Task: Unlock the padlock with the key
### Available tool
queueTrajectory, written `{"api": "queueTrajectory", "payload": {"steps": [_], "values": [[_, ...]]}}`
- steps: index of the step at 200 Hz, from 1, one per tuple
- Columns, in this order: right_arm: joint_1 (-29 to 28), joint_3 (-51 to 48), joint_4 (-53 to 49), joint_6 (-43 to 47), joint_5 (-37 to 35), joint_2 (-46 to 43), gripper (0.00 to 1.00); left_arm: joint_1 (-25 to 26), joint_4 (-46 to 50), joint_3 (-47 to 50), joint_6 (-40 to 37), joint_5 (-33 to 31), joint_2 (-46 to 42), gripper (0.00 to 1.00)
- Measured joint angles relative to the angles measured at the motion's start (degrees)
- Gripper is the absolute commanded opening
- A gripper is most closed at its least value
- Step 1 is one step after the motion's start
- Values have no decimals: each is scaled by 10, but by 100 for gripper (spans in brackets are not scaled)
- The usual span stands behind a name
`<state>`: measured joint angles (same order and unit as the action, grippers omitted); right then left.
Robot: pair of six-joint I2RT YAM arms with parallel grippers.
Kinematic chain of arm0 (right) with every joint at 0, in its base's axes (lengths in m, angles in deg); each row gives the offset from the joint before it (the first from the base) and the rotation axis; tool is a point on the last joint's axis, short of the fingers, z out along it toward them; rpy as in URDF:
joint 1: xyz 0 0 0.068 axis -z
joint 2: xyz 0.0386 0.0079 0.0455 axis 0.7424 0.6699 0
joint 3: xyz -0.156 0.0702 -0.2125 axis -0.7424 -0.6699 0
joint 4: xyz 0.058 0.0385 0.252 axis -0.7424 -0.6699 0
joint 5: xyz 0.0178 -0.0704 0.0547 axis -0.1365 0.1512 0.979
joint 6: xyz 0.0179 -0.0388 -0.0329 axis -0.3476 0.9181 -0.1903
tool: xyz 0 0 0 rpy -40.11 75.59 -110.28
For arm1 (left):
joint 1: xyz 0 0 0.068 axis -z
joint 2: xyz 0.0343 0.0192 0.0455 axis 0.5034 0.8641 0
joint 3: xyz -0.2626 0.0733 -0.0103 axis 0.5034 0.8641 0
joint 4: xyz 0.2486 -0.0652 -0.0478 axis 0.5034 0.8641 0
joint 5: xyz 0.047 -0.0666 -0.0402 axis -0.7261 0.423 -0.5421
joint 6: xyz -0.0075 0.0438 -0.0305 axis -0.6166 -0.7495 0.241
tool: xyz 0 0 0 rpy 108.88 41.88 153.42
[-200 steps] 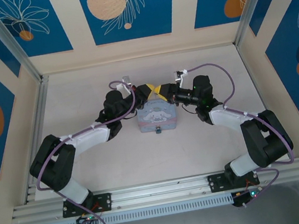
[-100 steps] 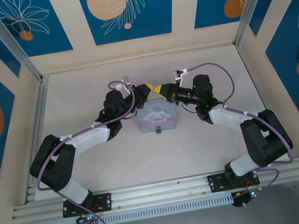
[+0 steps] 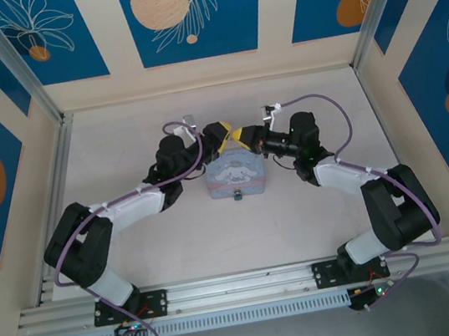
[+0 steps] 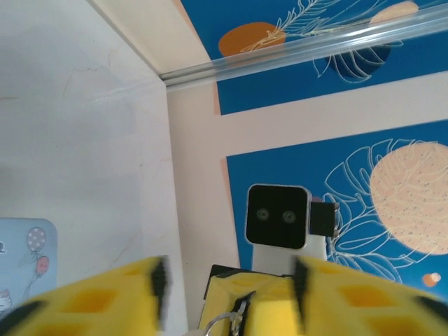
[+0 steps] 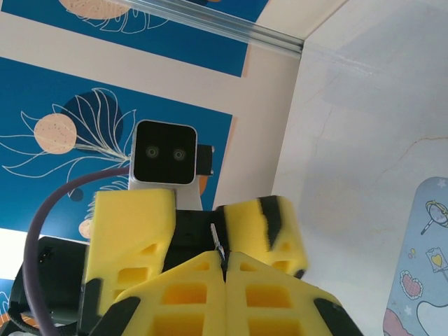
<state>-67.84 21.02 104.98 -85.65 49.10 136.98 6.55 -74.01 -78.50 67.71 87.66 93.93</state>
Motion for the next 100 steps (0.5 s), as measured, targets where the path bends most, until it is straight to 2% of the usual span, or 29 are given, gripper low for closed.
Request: {"api": "queueTrajectory", "payload": {"steps": [22,38,65,100], "values": [[9,-10,-7,0,3,-11,0,-16,25,4,-6,2,-30,90],[15,-16,-20,2,5,-23,0,-34,49,13,-14,-1,-69,97],[22,-23,-49,14,6,-51,0,-49,123,18,-53,2,-136,100],[26,-42,-120,34,-1,-88,0,-35,268,19,-147,22,-196,100]]}}
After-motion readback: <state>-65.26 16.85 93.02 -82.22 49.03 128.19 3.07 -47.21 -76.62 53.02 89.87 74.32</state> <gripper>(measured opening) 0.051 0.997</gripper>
